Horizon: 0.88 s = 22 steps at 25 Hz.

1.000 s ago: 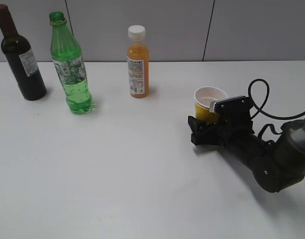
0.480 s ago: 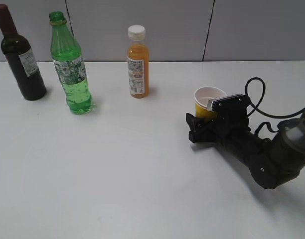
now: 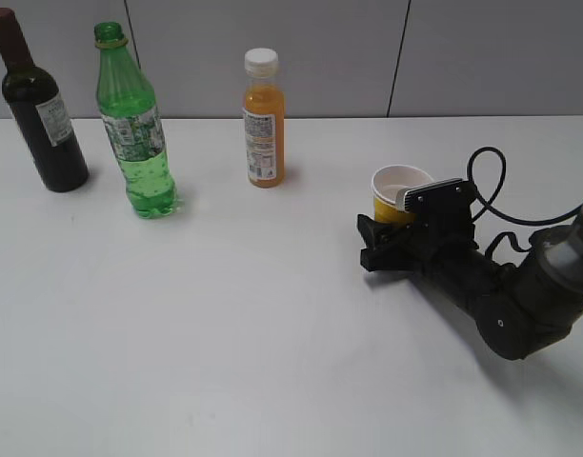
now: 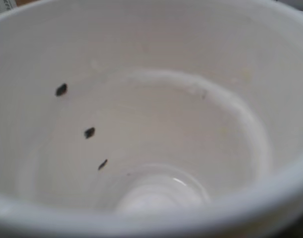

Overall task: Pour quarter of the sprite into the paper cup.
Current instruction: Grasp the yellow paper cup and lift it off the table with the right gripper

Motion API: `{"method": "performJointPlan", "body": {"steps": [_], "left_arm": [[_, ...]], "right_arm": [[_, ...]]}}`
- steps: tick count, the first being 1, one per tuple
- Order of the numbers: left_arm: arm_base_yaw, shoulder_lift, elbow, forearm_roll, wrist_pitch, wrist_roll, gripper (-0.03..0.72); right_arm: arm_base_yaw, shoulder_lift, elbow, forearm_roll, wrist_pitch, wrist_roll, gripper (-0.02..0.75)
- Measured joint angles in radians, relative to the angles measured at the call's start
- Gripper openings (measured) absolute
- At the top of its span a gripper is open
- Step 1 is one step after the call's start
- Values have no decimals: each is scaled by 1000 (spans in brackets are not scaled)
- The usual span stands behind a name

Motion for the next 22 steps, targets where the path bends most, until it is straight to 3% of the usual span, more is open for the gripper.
{"method": "performJointPlan", "body": {"steps": [5, 17, 22], "left_arm": [[0, 0, 0, 0, 0, 0, 589], [0, 0, 0, 0, 0, 0, 589], [0, 0, 0, 0, 0, 0, 589]], "right_arm": [[0, 0, 0, 0, -4, 4, 446], [0, -4, 3, -6, -15, 8, 444], [0, -62, 16, -92, 15, 11, 443]]}}
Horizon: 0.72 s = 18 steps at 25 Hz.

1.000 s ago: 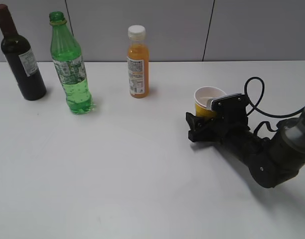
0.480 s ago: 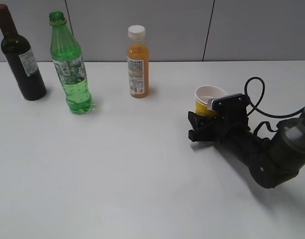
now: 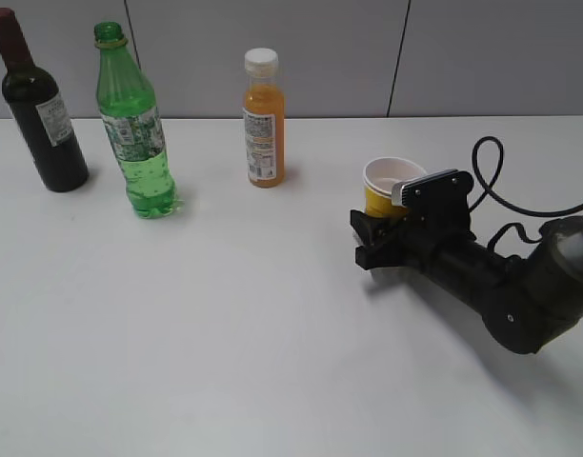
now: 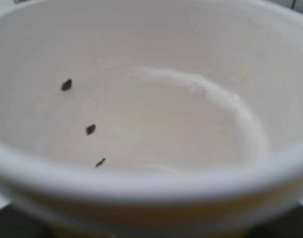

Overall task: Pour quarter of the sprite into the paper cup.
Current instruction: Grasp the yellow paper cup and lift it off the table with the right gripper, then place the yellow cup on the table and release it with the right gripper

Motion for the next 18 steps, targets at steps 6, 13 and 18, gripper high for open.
{"method": "performJointPlan", "body": {"steps": [6, 13, 18], "left_arm": [[0, 0, 0, 0, 0, 0, 589], [0, 0, 0, 0, 0, 0, 589], [0, 0, 0, 0, 0, 0, 589]], "right_arm": [[0, -67, 0, -256, 2, 0, 443], [1, -71, 0, -565, 1, 0, 443], [12, -71, -1, -722, -5, 0, 443]]}}
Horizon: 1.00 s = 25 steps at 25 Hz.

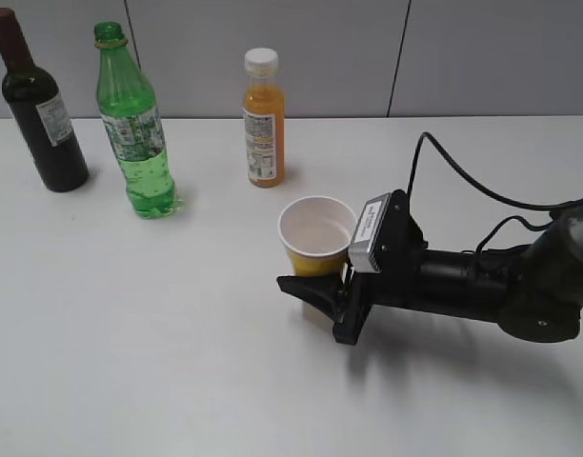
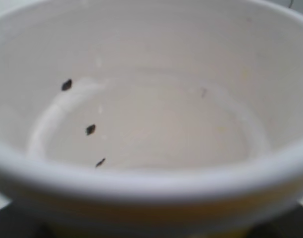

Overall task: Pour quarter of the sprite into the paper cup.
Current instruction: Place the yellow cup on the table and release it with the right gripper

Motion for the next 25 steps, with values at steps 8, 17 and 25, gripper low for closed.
{"method": "performJointPlan", "body": {"steps": [8, 17, 25], "left_arm": [[0, 0, 0, 0, 0, 0, 589], [0, 0, 0, 0, 0, 0, 589], [0, 0, 0, 0, 0, 0, 589]], "right_arm": [[60, 29, -101, -125, -2, 35, 442], [125, 82, -190, -139, 4, 80, 442], [126, 128, -231, -147, 9, 124, 442]]}}
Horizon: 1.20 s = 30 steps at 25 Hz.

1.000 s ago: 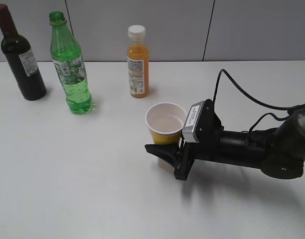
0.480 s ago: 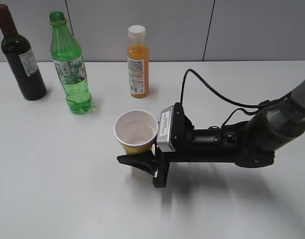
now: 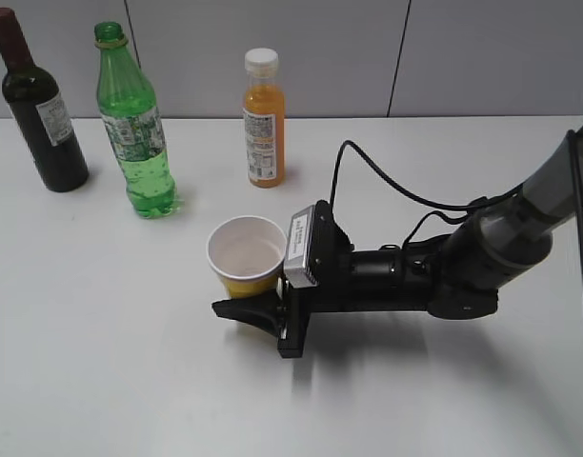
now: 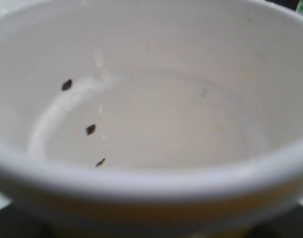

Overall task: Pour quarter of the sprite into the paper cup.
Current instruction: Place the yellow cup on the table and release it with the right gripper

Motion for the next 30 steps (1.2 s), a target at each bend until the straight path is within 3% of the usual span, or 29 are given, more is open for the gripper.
{"method": "performJointPlan", "body": {"steps": [9, 21, 26, 30], "left_arm": [[0, 0, 0, 0, 0, 0, 589], [0, 0, 0, 0, 0, 0, 589], [0, 0, 0, 0, 0, 0, 589], [0, 0, 0, 0, 0, 0, 589]], "right_arm": [[0, 60, -92, -36, 20, 72, 442], [0, 64, -100, -73, 74, 83, 442], [0, 64, -100, -76, 86, 83, 538], [-5, 64, -100, -88, 91, 85, 559]]}}
